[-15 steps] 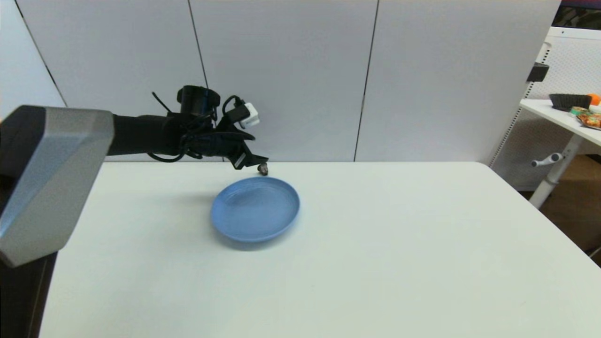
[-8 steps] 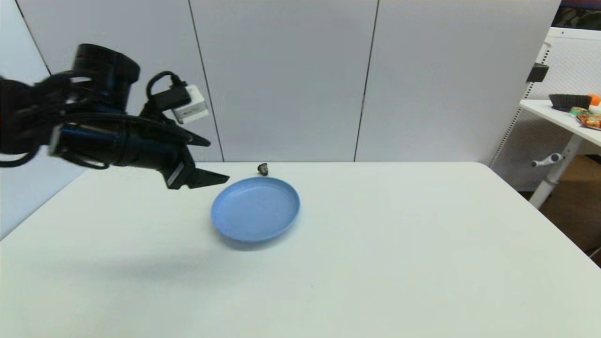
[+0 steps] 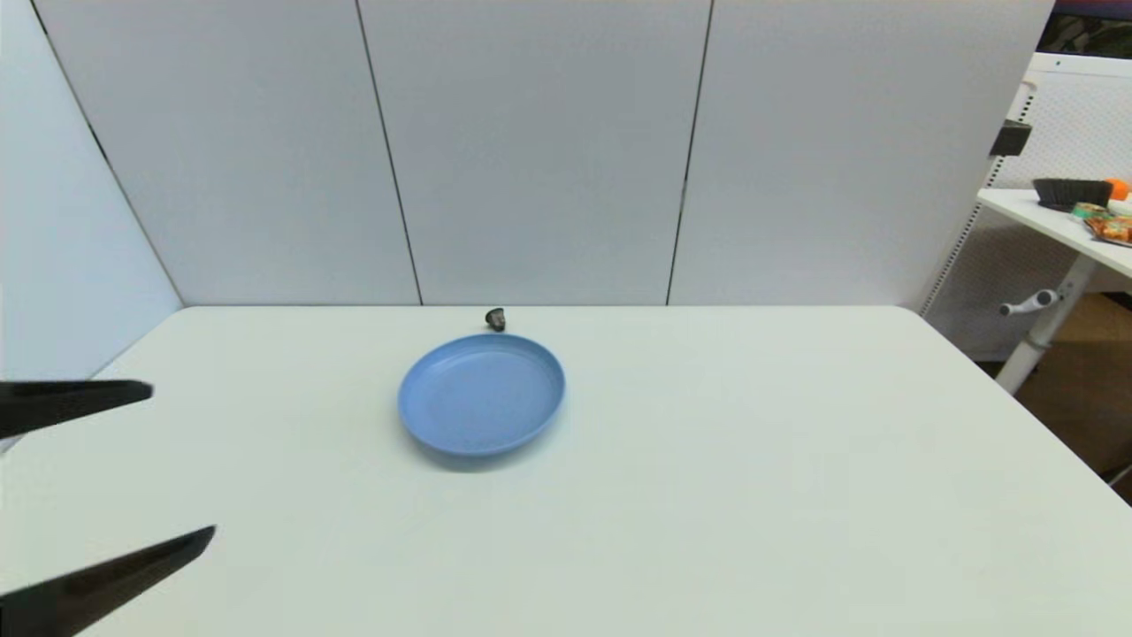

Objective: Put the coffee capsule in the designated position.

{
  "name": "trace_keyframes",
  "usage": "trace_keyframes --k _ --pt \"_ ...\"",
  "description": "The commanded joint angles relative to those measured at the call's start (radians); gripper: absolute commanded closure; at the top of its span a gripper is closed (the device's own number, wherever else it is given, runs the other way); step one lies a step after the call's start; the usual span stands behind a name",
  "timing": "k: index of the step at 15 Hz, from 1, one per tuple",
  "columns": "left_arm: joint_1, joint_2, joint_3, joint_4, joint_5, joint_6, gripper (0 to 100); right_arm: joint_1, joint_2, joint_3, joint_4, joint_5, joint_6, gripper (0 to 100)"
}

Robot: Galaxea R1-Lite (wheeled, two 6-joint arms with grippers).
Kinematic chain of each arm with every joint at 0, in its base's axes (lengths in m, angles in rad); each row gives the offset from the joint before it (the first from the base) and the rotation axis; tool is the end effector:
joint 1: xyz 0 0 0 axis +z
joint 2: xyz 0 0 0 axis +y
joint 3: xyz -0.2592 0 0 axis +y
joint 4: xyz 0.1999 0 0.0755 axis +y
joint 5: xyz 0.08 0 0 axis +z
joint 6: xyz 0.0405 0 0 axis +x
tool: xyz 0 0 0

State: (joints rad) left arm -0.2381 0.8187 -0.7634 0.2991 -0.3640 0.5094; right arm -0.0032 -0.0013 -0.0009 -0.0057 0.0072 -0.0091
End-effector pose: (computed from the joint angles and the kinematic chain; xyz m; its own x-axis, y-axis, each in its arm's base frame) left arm 0.1299 -0.0464 0.2127 0.7677 -0.5527 -0.3243 0.6402 0.6842 0.3495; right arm 0.0610 0.0001 0.0766 1.0000 0.0040 0.0079 -0.0039 1.0000 -0.0092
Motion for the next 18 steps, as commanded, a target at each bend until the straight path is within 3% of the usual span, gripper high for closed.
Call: trace_keyframes --k 1,8,10,12,13,14,18 --pt "0.117 -0.457 0.216 -0.031 0.019 -0.169 0 0.0 0.001 -0.001 0.0 0.0 0.0 0" --pt "0.243 -0.744 0.53 -0.121 0.039 -0.347 0 0.0 0.001 -0.001 0.001 0.0 0.0 0" --pt "0.241 -0.82 0.622 -0.138 0.116 -0.35 0 0.0 0.001 -0.001 0.0 -0.001 0.0 0" --pt "0.241 -0.819 0.74 -0.337 0.226 -0.354 0 0.0 0.001 0.001 0.0 0.0 0.0 0" --pt "0.24 -0.819 0.763 -0.344 0.324 -0.348 0 0.0 0.001 -0.001 0.0 -0.001 0.0 0" --pt "0.24 -0.817 0.756 -0.265 0.347 -0.357 0 0.0 0.001 0.001 0.0 -0.001 0.0 0" --pt "0.24 -0.817 0.763 -0.293 0.33 -0.357 0 0.0 0.001 -0.001 0.0 0.0 0.0 0"
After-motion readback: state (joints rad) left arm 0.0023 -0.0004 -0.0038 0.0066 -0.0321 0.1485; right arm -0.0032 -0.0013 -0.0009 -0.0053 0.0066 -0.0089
